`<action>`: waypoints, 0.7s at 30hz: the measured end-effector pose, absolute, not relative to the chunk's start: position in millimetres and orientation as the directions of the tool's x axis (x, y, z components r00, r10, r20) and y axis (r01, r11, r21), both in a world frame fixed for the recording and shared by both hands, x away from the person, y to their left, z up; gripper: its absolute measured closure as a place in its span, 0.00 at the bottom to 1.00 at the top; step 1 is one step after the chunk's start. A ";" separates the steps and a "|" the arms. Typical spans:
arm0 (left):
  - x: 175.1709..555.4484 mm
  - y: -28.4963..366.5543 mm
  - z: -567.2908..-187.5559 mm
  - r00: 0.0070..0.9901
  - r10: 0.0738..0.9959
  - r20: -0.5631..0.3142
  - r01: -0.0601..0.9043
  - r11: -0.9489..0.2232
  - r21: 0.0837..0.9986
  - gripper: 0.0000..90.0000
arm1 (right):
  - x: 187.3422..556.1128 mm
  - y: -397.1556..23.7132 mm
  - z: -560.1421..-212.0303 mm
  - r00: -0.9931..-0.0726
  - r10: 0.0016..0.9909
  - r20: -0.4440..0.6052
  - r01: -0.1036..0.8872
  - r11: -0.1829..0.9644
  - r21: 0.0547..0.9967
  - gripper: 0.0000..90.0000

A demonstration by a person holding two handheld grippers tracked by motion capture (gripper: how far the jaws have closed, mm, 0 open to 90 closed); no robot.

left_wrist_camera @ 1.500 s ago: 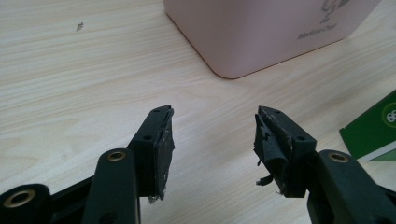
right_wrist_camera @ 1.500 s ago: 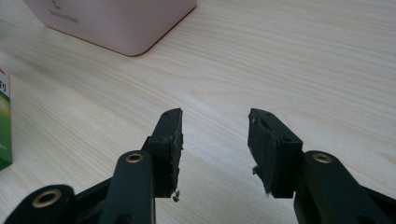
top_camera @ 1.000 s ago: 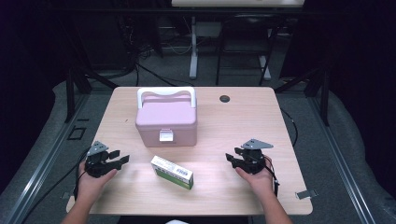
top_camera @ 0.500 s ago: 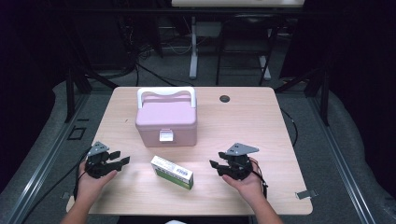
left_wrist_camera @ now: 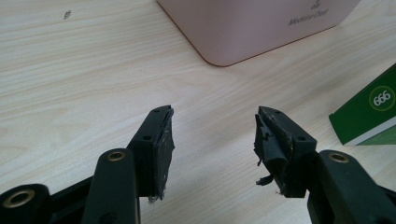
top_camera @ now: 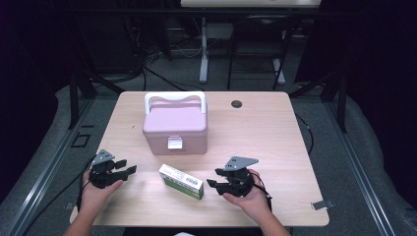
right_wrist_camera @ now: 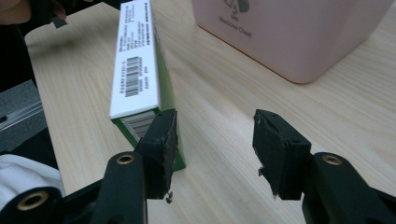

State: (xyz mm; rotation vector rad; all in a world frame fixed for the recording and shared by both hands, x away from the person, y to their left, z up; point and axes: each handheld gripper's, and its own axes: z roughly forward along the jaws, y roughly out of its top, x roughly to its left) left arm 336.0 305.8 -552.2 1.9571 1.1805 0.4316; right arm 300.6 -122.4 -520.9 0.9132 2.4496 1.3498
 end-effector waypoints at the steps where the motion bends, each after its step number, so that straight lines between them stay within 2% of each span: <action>1: 335.9 306.1 -552.5 0.505 0.857 -0.108 0.581 -0.245 0.776 0.52 | 299.7 -120.9 -519.5 -0.795 0.596 0.117 0.418 0.398 0.816 0.55; 11: 336.1 306.4 -553.3 0.501 0.859 -0.108 0.581 -0.241 0.777 0.52 | 286.7 -104.9 -509.1 -0.845 0.523 0.115 0.376 0.428 0.822 0.54; 21: 336.4 306.6 -553.7 0.500 0.859 -0.109 0.582 -0.241 0.776 0.52 | 294.0 -94.3 -516.4 -0.846 0.510 0.153 0.403 0.426 0.810 0.56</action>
